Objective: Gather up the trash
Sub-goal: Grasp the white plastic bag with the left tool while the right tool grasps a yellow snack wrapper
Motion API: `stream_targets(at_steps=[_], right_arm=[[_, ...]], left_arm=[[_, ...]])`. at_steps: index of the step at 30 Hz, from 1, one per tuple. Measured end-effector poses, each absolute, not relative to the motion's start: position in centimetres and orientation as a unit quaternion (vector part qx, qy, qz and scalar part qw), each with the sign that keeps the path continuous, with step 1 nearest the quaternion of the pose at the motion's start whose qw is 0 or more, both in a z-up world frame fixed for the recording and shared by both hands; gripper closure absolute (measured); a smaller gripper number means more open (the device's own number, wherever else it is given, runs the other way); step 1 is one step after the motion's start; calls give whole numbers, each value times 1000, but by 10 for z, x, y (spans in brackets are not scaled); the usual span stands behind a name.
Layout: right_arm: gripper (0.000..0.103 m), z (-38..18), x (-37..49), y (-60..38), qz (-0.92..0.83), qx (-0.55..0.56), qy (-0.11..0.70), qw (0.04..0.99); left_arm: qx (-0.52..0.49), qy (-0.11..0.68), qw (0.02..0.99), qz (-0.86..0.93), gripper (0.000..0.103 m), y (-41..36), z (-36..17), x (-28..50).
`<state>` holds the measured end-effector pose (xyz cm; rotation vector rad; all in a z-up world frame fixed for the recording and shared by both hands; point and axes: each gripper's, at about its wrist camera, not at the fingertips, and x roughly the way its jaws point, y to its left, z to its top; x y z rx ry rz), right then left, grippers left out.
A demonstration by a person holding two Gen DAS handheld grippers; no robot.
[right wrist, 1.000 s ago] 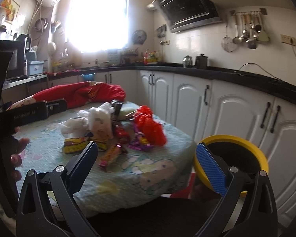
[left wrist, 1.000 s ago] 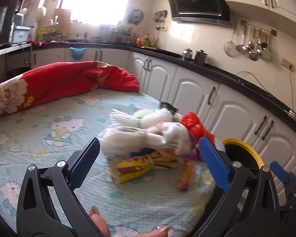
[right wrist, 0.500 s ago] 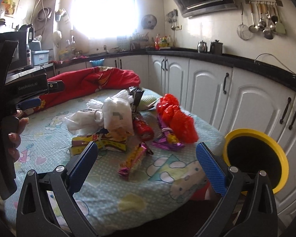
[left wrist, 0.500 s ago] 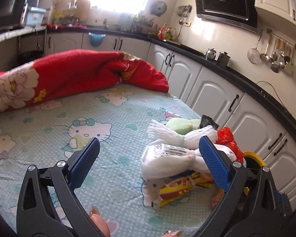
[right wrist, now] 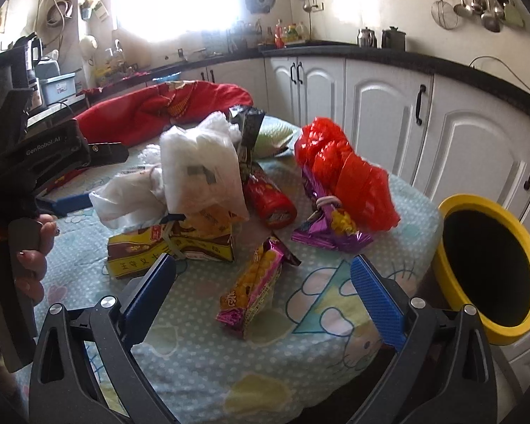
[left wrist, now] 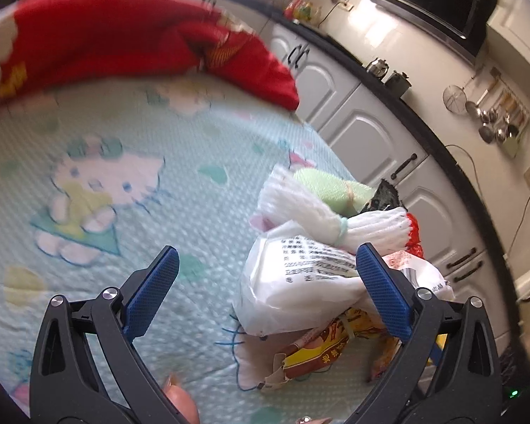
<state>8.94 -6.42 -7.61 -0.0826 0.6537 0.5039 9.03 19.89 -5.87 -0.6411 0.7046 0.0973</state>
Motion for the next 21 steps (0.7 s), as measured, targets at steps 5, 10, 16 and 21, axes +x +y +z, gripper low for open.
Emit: stream_targets(at_steps=[5, 10, 16, 21], right_arm=[[24, -86, 99, -64, 247, -27, 342, 906], [40, -97, 105, -68, 253, -10, 372, 893], [58, -99, 103, -73, 250, -7, 372, 894], [73, -99, 104, -78, 253, -6, 374, 892]], left_arm=[[-369, 354, 859, 13, 11, 205, -76, 92], [-383, 356, 852, -15, 16, 200, -78, 91], [-401, 358, 842, -35, 31, 196, -80, 91], [-407, 352, 842, -42, 45, 199, -78, 85]])
